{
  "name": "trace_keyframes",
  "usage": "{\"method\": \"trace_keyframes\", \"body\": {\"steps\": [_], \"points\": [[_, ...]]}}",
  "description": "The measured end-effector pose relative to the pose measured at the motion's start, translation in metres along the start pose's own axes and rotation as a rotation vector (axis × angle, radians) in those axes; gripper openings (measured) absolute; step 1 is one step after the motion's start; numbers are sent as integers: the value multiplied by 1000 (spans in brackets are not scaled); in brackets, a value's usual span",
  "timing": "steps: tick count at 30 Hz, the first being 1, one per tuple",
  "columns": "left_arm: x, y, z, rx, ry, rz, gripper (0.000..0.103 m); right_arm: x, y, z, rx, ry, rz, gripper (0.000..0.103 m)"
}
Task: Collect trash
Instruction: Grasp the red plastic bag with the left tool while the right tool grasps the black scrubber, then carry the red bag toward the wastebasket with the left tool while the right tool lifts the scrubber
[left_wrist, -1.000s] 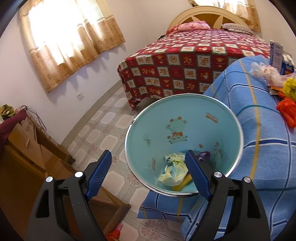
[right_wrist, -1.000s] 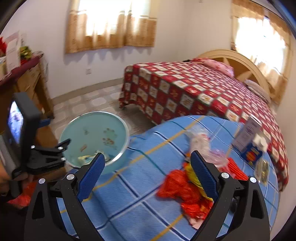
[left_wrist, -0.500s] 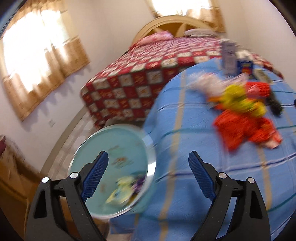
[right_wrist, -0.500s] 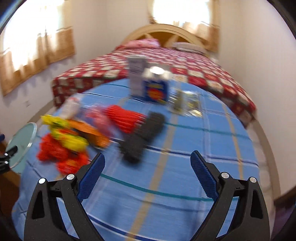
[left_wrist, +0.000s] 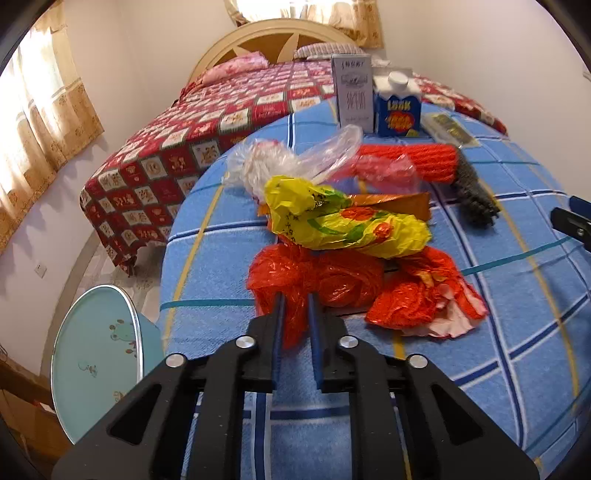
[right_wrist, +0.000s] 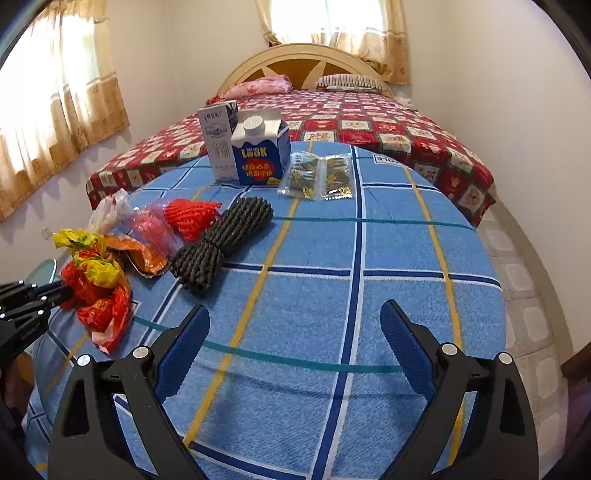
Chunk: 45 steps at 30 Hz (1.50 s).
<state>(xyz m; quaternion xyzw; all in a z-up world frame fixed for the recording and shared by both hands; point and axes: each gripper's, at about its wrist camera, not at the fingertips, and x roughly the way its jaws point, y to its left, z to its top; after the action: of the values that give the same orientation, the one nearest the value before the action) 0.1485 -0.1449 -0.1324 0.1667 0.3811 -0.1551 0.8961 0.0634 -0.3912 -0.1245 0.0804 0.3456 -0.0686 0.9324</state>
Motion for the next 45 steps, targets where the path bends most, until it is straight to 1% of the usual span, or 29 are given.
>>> {"method": "trace_keyframes", "body": {"steps": [4, 7, 10, 12, 13, 14, 15, 16, 18, 19, 21, 22, 23, 25, 28, 29, 31, 32, 34, 35, 37, 41, 45], "points": [[-29, -5, -3, 11, -46, -33, 3, 0, 5, 7, 11, -16, 11, 92], [-52, -3, -5, 16, -93, -29, 3, 3, 18, 18, 7, -29, 23, 92], [-73, 6, -3, -2, -143, -7, 3, 18, 36, 30, -20, -6, 30, 91], [-83, 16, 0, -25, -170, 10, 3, 34, 45, 38, -20, 29, 50, 87], [-86, 21, 1, -33, -181, 25, 3, 46, 50, 41, -14, 60, 72, 79], [-90, 28, 1, -45, -194, 44, 3, 51, 51, 43, -9, 73, 80, 70], [-91, 32, 1, -51, -200, 55, 3, 59, 53, 44, 1, 100, 93, 66], [-93, 39, 1, -61, -205, 71, 3, 68, 53, 45, 9, 128, 110, 58], [-93, 52, -1, -80, -202, 91, 3, 77, 57, 43, 10, 172, 140, 35], [-93, 59, -4, -90, -199, 102, 3, 78, 60, 41, -8, 177, 148, 22], [-91, 71, -8, -105, -188, 124, 3, 72, 63, 39, -35, 160, 143, 18], [-90, 77, -11, -114, -182, 134, 3, 68, 63, 38, -39, 152, 146, 14], [-89, 82, -14, -122, -176, 142, 3, 60, 61, 37, -44, 135, 142, 12], [-87, 95, -20, -141, -163, 164, 3, 40, 58, 38, -58, 78, 110, 12], [-84, 110, -28, -159, -148, 195, 3, 20, 57, 41, -60, 24, 94, 12], [-84, 114, -31, -164, -143, 202, 3, 7, 61, 45, -74, -10, 89, 12], [-83, 123, -36, -174, -132, 223, 3, -2, 67, 49, -90, -34, 102, 12], [-82, 126, -38, -178, -128, 229, 3, -9, 81, 51, -124, -49, 122, 12], [-83, 132, -42, -184, -123, 248, 3, -12, 95, 56, -162, -61, 139, 12], [-83, 135, -44, -188, -121, 256, 3, -15, 113, 56, -200, -67, 169, 12], [-84, 142, -48, -198, -116, 273, 3, -14, 128, 59, -233, -71, 193, 12], [-84, 158, -55, -217, -102, 307, 3, -7, 174, 59, -310, -61, 261, 12], [-80, 176, -66, -242, -76, 340, 3, -2, 206, 57, -360, -54, 301, 12]]}}
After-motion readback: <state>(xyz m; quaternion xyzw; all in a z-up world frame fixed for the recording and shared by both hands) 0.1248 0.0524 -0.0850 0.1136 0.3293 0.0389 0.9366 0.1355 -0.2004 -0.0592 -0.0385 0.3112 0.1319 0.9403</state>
